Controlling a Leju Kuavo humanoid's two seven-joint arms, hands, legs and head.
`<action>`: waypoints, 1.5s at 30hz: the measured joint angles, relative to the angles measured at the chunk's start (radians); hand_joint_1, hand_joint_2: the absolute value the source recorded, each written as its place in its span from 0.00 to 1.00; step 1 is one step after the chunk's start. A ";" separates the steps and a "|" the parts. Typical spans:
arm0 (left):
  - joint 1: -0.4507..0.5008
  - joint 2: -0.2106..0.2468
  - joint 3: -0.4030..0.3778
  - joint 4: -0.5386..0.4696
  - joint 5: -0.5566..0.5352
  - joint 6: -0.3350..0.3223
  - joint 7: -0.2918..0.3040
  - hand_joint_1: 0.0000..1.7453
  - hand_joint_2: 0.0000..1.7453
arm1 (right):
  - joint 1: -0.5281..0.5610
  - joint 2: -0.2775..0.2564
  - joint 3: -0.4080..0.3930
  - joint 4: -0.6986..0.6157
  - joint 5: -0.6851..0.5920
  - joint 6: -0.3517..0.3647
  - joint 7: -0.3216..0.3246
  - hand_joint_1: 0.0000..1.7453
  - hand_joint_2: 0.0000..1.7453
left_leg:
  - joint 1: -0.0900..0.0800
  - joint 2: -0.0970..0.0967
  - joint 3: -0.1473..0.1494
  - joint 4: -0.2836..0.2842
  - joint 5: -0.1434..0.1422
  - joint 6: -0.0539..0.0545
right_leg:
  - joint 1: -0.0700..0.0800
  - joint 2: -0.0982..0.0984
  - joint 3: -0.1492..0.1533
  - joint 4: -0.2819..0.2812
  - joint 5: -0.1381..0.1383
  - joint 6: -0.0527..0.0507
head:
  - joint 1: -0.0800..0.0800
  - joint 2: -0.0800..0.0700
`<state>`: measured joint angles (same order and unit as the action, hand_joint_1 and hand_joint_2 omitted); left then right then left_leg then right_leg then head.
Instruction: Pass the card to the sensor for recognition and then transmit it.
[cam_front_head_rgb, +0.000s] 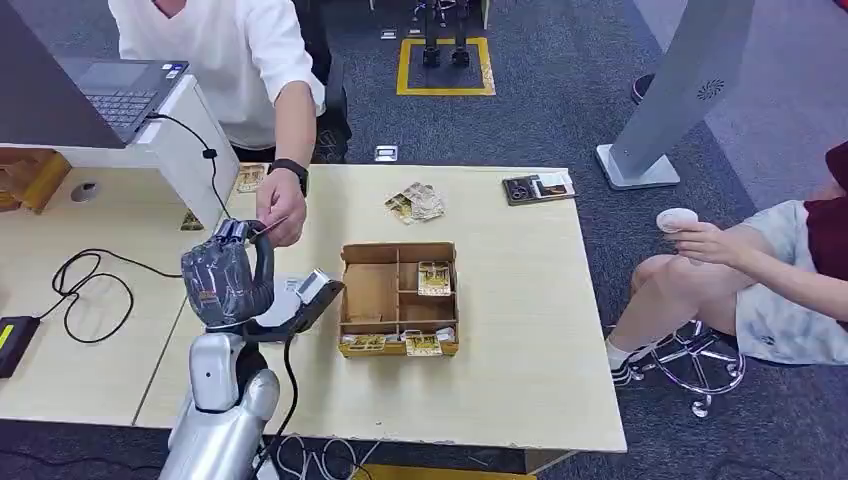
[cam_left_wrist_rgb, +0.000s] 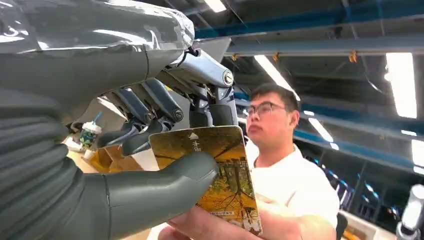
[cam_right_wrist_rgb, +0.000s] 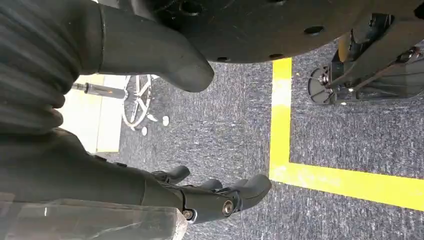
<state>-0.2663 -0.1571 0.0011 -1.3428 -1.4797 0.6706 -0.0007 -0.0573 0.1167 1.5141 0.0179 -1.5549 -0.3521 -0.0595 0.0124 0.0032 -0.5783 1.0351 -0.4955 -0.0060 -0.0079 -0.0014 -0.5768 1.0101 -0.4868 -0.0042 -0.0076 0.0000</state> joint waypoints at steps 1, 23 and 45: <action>0.000 0.007 -0.011 0.009 0.002 0.000 0.005 0.32 1.00 | 0.000 0.000 0.000 0.000 0.000 0.000 0.000 0.00 1.00 | 0.000 0.000 0.000 0.000 0.000 0.000 | 0.000 0.000 0.000 0.000 0.000 0.000 | 0.000 0.000; 0.012 0.051 -0.082 0.031 0.034 0.000 -0.002 0.00 1.00 | 0.003 0.000 0.000 0.000 0.000 0.000 -0.009 0.00 1.00 | 0.000 0.000 0.000 0.000 0.000 0.000 | 0.000 0.000 0.000 0.000 0.000 0.000 | 0.000 0.000; 0.191 -0.074 -0.032 -0.136 0.411 0.000 -0.578 0.00 1.00 | 0.012 0.000 -0.049 0.000 0.000 -0.018 -0.017 0.00 1.00 | 0.000 0.000 0.000 0.000 0.000 0.001 | -0.001 0.000 0.000 0.000 0.000 0.000 | 0.000 0.000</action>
<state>-0.0750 -0.2315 -0.0306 -1.4786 -1.0689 0.6706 -0.5791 -0.0449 0.1171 1.4649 0.0179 -1.5549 -0.3696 -0.0767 0.0120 0.0031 -0.5782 1.0348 -0.4960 -0.0054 -0.0086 -0.0016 -0.5767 1.0100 -0.4870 -0.0042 -0.0076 0.0000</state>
